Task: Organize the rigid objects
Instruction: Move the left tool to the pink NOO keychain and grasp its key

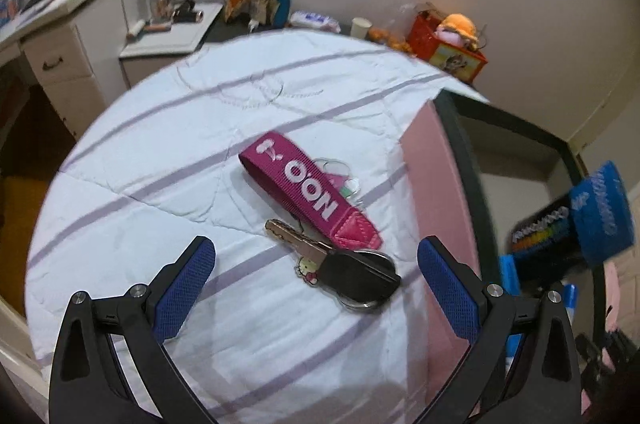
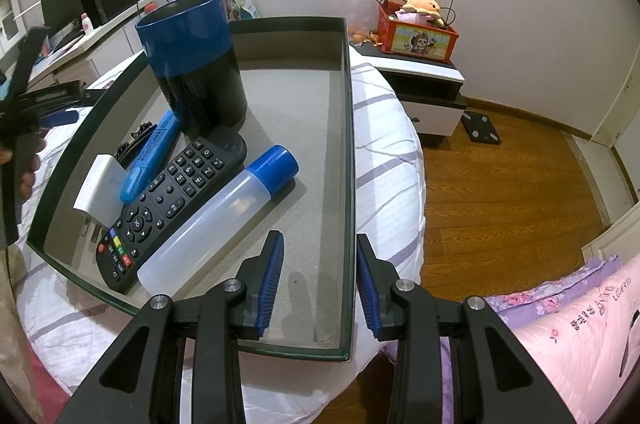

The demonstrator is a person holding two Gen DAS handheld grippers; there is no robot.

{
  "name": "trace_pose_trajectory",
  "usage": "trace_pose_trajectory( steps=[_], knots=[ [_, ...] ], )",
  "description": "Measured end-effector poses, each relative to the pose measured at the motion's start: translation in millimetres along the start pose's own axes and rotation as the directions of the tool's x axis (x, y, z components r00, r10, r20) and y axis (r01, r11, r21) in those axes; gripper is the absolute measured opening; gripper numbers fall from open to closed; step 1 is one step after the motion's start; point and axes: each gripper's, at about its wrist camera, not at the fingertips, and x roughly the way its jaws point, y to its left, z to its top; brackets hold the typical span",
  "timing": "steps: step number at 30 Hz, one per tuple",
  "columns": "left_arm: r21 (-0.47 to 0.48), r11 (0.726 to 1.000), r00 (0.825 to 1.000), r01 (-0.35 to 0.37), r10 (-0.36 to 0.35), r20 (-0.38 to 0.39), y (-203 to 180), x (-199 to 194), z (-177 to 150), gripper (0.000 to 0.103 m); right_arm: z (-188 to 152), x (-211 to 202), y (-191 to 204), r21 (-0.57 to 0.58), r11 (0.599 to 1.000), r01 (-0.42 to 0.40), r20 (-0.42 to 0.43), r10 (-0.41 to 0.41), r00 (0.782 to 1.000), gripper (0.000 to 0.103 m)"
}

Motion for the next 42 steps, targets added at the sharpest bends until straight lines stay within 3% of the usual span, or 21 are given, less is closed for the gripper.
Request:
trace_pose_trajectory(
  steps=[6,10,14,16,22,25,29,34,35,37,42],
  knots=[
    [-0.012,1.000,1.000,-0.009,0.009,-0.005,-0.1,9.2,-2.4,0.102,0.0,-0.3,0.1,-0.001,1.000,0.000,-0.001,0.000,1.000,0.037],
    [0.014,1.000,1.000,-0.026,0.026,0.003,2.3,7.6,-4.0,0.075,-0.1,-0.3,0.3,-0.001,1.000,0.000,-0.001,0.000,1.000,0.037],
    [0.043,0.999,1.000,-0.016,0.016,-0.002,6.5,3.0,-5.6,0.061,0.1,-0.6,0.5,-0.003,1.000,0.004,0.001,-0.004,1.000,0.037],
    [0.042,0.999,1.000,0.002,-0.001,-0.006,10.7,-1.3,-8.3,0.048,0.1,-1.0,0.4,-0.004,1.000,0.006,0.000,-0.006,1.000,0.037],
    [0.029,0.998,0.999,0.050,-0.050,-0.004,21.7,-16.3,-21.2,0.036,0.0,-1.6,1.0,-0.005,1.000,0.008,-0.002,-0.008,1.000,0.037],
    [0.037,0.999,0.999,0.035,-0.035,0.000,24.6,-24.6,-29.6,0.033,0.0,-1.7,1.3,-0.005,1.000,0.009,-0.003,-0.009,1.000,0.037],
    [0.079,0.997,1.000,-0.010,0.011,-0.009,22.8,-33.1,-40.9,0.033,-0.8,-1.7,1.6,-0.005,1.000,0.011,-0.001,-0.011,1.000,0.037],
    [0.087,0.996,1.000,-0.017,0.015,0.026,23.2,-34.3,-38.8,0.037,-1.3,-1.3,0.7,-0.004,1.000,0.011,-0.001,-0.011,1.000,0.037],
    [0.093,0.996,0.999,-0.014,0.010,0.038,21.4,-34.5,-37.9,0.039,-1.2,-1.3,0.9,-0.004,1.000,0.011,-0.001,-0.011,1.000,0.037],
    [0.116,0.993,0.999,-0.007,0.001,0.048,15.5,-31.5,-35.7,0.066,-0.9,-1.3,1.3,-0.004,1.000,0.011,-0.002,-0.011,1.000,0.037],
    [0.148,0.988,0.999,-0.049,0.045,0.027,8.6,-10.7,-30.5,0.072,-1.2,-1.5,1.5,-0.003,1.000,0.011,-0.001,-0.011,1.000,0.037]
  ],
)
